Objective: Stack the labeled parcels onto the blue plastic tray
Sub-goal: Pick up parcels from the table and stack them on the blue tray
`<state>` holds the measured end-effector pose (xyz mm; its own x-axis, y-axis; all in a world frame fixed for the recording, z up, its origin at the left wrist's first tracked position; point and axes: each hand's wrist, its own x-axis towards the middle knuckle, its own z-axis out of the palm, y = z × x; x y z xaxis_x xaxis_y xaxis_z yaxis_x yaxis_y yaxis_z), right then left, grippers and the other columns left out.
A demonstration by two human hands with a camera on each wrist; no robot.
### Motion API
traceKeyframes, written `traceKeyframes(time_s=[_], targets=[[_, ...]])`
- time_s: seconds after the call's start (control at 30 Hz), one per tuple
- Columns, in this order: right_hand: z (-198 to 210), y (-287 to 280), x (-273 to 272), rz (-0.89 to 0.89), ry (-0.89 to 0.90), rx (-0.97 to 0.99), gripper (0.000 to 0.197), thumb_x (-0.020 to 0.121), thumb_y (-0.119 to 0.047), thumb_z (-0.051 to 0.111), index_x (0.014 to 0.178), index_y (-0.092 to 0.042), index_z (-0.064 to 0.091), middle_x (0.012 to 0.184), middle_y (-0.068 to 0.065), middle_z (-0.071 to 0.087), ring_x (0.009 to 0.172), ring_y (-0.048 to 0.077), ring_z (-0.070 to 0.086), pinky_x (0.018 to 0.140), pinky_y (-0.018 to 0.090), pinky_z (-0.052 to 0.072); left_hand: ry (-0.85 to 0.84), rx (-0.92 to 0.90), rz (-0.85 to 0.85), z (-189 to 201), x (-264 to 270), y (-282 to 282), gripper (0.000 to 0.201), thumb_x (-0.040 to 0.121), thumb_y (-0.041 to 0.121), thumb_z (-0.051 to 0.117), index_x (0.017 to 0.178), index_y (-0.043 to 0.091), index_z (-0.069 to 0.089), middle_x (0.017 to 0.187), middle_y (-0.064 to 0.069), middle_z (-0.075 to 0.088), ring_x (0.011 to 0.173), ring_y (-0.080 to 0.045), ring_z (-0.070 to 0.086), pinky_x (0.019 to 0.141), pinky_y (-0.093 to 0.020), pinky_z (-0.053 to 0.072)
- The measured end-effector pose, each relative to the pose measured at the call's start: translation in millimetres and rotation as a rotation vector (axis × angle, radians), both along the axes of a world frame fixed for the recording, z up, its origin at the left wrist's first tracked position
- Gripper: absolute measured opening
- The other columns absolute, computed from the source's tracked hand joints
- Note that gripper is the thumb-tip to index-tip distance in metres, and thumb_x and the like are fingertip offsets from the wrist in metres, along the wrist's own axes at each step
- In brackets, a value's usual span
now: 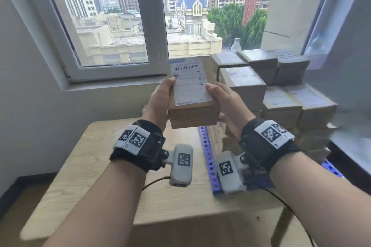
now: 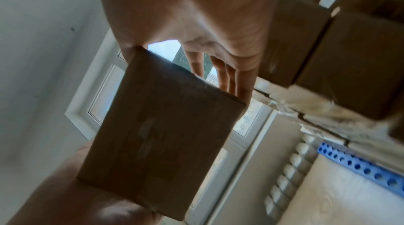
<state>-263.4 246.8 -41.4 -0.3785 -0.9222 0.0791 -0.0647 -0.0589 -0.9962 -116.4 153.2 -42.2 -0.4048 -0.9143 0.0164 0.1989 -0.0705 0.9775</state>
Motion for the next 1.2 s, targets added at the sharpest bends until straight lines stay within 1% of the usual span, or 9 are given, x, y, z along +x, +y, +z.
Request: traceKeyframes(time_s=[0.1,0.2,0.37,0.5,0.6,0.7,0.8,0.9,1.2], targets=[[22.2,21.8,-32.7,-0.035,0.017,-0.009,0.057,0.078,-0.057,0.061,0.127,-0.027,0.058,0.116,-0.003,0.068,0.101,0.016,0.064,0.067,0.033,0.044,-0.037,-0.067,-0.041,24.1,-36.4,21.1,0.04,0.097,0.041,0.043,0.118,0.015,0.065,0.112,-0.009,0.073,0.106,-0.03,0.068,0.102,-0.045,0.048],[38.5,37.9,-70.6,-0.091,0.005,-0.028,0.027,0.091,-0.047,0.057,0.112,-0.031,0.063,0.108,-0.006,0.068,0.096,0.014,0.063,0.065,0.032,0.041,-0.077,-0.114,-0.072,46.8,-73.4,34.7,0.034,0.101,0.036,0.038,0.105,0.016,0.066,0.096,-0.006,0.072,0.087,-0.022,0.067,0.079,-0.032,0.05],[52.7,48.3,-124.3,-0.162,-0.056,-0.043,0.039,0.088,-0.048,0.06,0.117,-0.024,0.065,0.105,0.003,0.07,0.091,0.019,0.066,0.068,0.033,0.054,-0.181,-0.173,-0.136,70.8,-129.9,43.2,0.025,0.102,0.032,0.037,0.091,0.023,0.058,0.082,0.005,0.064,0.07,-0.007,0.06,0.062,-0.021,0.044],[56.0,48.4,-158.0,-0.219,-0.077,-0.054,0.043,0.089,-0.047,0.059,0.122,-0.02,0.062,0.108,0.007,0.068,0.087,0.018,0.066,0.054,0.025,0.052,-0.256,-0.269,-0.158,80.3,-164.0,37.7,0.025,0.103,0.028,0.04,0.086,0.019,0.057,0.098,-0.008,0.06,0.09,-0.021,0.055,0.079,-0.032,0.039],[58.8,45.8,-181.5,-0.273,-0.089,-0.048,0.039,0.091,-0.046,0.058,0.118,-0.018,0.062,0.098,0.006,0.067,0.076,0.016,0.065,0.051,0.025,0.052,-0.275,-0.342,-0.189,81.6,-183.8,24.2,0.025,0.103,0.029,0.04,0.098,0.017,0.061,0.107,-0.004,0.063,0.097,-0.016,0.057,0.078,-0.024,0.042],[60.7,43.9,-204.2,-0.316,-0.045,-0.022,0.036,0.092,-0.044,0.057,0.112,-0.016,0.064,0.094,0.008,0.068,0.073,0.018,0.065,0.064,0.033,0.057,-0.334,-0.41,-0.159,79.1,-200.3,9.8,0.025,0.103,0.031,0.041,0.096,0.019,0.062,0.106,-0.001,0.064,0.088,-0.007,0.057,0.079,-0.028,0.044],[55.4,41.8,-222.1,-0.368,-0.047,0.01,0.036,0.091,-0.045,0.057,0.111,-0.017,0.065,0.094,0.007,0.069,0.079,0.021,0.066,0.077,0.04,0.056,-0.439,-0.521,-0.137,67.5,-215.6,1.3,0.041,0.099,0.036,0.05,0.125,0.006,0.062,0.126,-0.005,0.063,0.112,-0.017,0.06,0.104,-0.04,0.044],[45.0,41.2,-230.3,-0.371,-0.16,0.059,0.031,0.088,-0.047,0.058,0.107,-0.023,0.065,0.093,0.005,0.068,0.086,0.022,0.065,0.087,0.045,0.055,-0.561,-0.567,-0.126,53.7,-225.2,5.8,0.045,0.098,0.033,0.054,0.135,0.008,0.055,0.134,-0.007,0.06,0.123,-0.021,0.056,0.108,-0.042,0.042],[38.7,38.7,-269.2,-0.425,-0.104,0.179,0.041,0.089,-0.043,0.059,0.112,-0.01,0.063,0.104,0.012,0.065,0.087,0.025,0.062,0.086,0.044,0.053,-0.75,-0.622,-0.068,45.0,-237.9,5.3,0.042,0.101,0.03,0.048,0.138,0.012,0.052,0.141,-0.007,0.055,0.129,-0.023,0.051,0.109,-0.036,0.039]])
